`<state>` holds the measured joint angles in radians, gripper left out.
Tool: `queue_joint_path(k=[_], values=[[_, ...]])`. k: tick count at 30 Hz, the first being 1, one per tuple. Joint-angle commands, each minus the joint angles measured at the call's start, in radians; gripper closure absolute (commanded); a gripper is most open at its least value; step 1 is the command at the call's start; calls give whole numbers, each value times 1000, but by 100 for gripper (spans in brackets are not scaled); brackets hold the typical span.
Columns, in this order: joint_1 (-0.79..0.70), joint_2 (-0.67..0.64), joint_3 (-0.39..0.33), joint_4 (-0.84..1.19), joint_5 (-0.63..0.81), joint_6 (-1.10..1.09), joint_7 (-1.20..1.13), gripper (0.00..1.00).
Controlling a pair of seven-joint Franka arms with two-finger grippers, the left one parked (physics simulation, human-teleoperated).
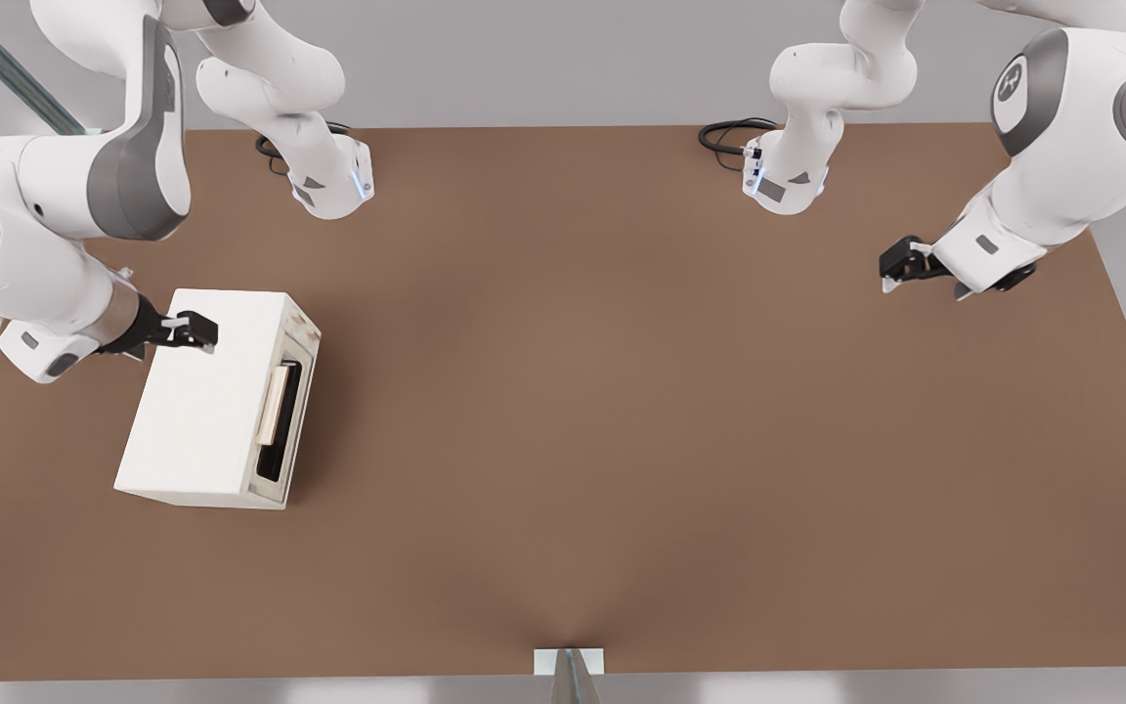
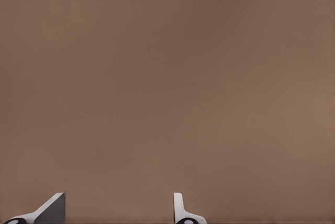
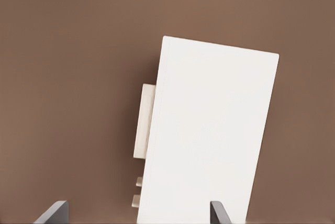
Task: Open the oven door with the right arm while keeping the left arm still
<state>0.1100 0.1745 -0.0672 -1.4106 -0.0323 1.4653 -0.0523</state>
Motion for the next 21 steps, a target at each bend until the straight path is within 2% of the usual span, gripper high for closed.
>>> queue_joint_path(k=[1, 3, 4, 5, 6, 7, 8, 9, 11, 13, 17, 21], values=[[0, -1, 0, 1, 0, -16, -34, 0], [20, 14, 6, 2, -18, -17, -49, 0], [92, 26, 6, -11, -58, -23, -50, 0], [186, 65, 6, -13, -146, -48, -29, 9], [200, 99, 7, -13, -149, -72, -35, 74], [226, 138, 7, -13, -176, -88, -38, 79], [258, 181, 6, -11, -207, -95, -32, 79], [313, 214, 7, -11, -305, -111, -14, 79], [329, 260, 7, -14, -356, -128, 64, 79], [347, 310, 7, -22, -475, -128, 92, 79], [330, 365, 7, -7, -554, -108, 74, 79], [323, 393, 6, -7, -551, -97, 80, 79]])
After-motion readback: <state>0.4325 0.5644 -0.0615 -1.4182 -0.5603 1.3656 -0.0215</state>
